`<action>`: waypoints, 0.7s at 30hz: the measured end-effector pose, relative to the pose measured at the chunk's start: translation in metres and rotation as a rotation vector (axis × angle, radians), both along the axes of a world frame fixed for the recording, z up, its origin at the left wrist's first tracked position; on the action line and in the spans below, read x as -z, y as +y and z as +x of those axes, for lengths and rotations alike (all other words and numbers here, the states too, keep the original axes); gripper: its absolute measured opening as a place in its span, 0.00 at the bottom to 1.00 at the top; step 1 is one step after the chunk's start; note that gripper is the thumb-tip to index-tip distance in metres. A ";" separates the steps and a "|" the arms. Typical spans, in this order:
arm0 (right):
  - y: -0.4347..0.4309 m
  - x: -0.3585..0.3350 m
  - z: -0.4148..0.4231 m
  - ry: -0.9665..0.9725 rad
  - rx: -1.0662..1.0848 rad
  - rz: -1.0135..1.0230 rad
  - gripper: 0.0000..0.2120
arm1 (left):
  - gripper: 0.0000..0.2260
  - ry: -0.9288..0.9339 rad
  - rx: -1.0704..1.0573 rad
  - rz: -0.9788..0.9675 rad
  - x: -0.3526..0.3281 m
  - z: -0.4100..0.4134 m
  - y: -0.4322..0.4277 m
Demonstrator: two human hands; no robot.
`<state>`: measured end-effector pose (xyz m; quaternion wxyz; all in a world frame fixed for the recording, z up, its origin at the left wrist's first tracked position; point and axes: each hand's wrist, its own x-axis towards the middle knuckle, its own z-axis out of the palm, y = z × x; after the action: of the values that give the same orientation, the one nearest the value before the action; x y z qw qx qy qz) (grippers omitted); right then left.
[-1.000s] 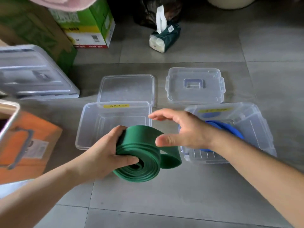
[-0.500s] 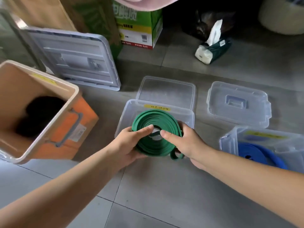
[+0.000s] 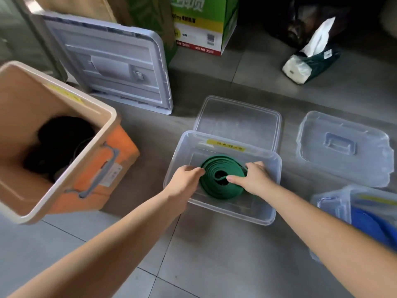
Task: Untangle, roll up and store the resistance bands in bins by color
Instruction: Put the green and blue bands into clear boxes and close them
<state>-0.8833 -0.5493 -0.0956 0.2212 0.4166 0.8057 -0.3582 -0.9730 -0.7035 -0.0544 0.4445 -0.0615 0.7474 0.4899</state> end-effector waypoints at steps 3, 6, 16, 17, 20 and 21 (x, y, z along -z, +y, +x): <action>-0.005 -0.004 0.003 0.053 0.038 0.069 0.41 | 0.09 0.060 0.002 -0.012 0.004 -0.005 0.005; -0.012 -0.006 0.007 0.091 -0.140 0.324 0.40 | 0.08 0.071 0.077 -0.002 0.005 -0.004 0.010; 0.013 -0.038 0.014 0.239 -0.313 0.404 0.21 | 0.10 0.337 0.197 0.052 -0.009 -0.026 0.029; 0.020 -0.044 0.014 0.308 -0.240 0.376 0.20 | 0.09 0.382 0.205 0.090 -0.013 -0.031 0.034; 0.050 -0.054 0.008 0.488 0.055 0.304 0.16 | 0.08 0.514 0.207 0.091 -0.014 -0.054 0.054; 0.062 -0.054 0.005 0.494 0.149 0.283 0.14 | 0.07 0.558 0.232 0.062 -0.011 -0.063 0.062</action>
<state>-0.8783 -0.4877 -0.0418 -0.0688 0.4015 0.8444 -0.3480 -1.0359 -0.6411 -0.0433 0.2766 0.1747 0.8274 0.4564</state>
